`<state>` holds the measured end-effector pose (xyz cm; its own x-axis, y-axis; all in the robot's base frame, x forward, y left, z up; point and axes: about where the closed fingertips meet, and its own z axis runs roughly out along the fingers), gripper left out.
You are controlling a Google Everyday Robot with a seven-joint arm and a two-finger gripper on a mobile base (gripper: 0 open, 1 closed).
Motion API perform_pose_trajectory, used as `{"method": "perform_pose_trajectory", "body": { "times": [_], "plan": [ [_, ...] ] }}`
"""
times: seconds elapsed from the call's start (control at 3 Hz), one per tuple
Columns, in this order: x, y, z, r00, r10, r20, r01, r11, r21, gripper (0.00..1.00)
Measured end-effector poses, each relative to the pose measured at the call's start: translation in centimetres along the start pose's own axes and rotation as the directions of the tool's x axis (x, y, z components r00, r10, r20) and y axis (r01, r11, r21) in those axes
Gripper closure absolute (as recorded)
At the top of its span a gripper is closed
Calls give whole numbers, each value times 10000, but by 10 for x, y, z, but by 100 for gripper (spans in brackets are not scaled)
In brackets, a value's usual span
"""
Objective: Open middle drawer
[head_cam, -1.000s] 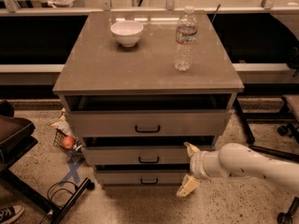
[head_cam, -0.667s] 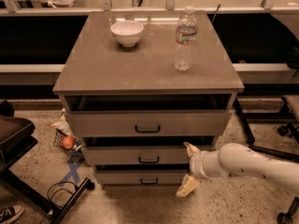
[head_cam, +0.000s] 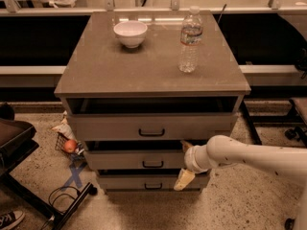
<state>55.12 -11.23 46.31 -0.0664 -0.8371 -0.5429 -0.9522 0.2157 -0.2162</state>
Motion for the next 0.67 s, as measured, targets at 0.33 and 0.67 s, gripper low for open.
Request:
{"method": "perform_pose_trajectory", "body": {
  "times": [0.33, 0.67],
  "plan": [
    [11, -8, 13, 9994, 133, -322, -135, 9999, -57, 0],
    [29, -10, 29, 9983, 465, -350, -474, 9986, -230, 0]
  ]
}}
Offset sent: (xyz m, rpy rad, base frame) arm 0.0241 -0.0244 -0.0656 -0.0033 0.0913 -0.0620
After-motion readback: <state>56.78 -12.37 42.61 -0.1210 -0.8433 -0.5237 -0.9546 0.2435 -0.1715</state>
